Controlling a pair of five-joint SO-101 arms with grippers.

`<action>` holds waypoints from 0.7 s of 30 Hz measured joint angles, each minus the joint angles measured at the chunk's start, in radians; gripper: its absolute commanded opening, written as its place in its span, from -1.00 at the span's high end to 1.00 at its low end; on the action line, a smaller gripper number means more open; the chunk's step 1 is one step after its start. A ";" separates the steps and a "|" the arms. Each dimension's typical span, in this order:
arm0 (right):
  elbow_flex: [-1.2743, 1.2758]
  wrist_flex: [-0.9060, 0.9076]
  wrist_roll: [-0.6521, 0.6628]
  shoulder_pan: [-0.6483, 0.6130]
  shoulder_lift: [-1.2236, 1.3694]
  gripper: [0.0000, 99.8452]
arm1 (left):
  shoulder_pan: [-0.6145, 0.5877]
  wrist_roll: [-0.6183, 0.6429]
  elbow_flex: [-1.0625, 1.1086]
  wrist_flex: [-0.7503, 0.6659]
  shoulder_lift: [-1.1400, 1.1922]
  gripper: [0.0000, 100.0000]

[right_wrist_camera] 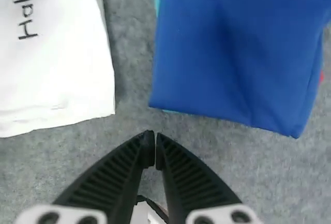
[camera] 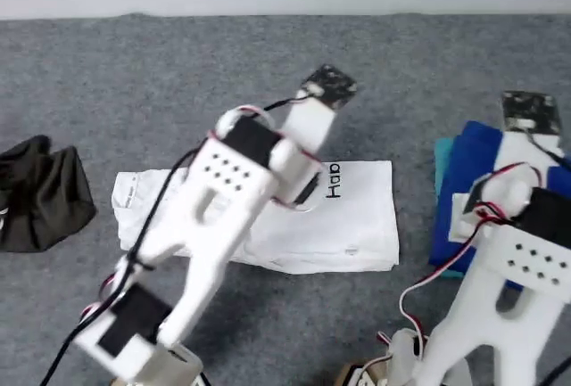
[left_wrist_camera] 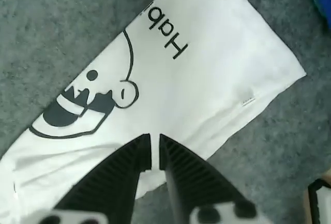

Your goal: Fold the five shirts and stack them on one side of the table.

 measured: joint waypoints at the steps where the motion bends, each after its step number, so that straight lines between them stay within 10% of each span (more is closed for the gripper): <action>1: 0.005 0.000 0.000 -0.005 -0.002 0.96 | -0.002 0.000 -0.057 0.032 0.034 0.93; 13: 0.018 -0.002 -0.031 -0.299 0.166 0.95 | -0.387 -0.101 -0.095 0.092 -0.115 0.87; 21: 0.018 -0.147 -0.091 -0.397 0.457 0.50 | -0.773 -0.316 0.032 0.095 -0.305 0.87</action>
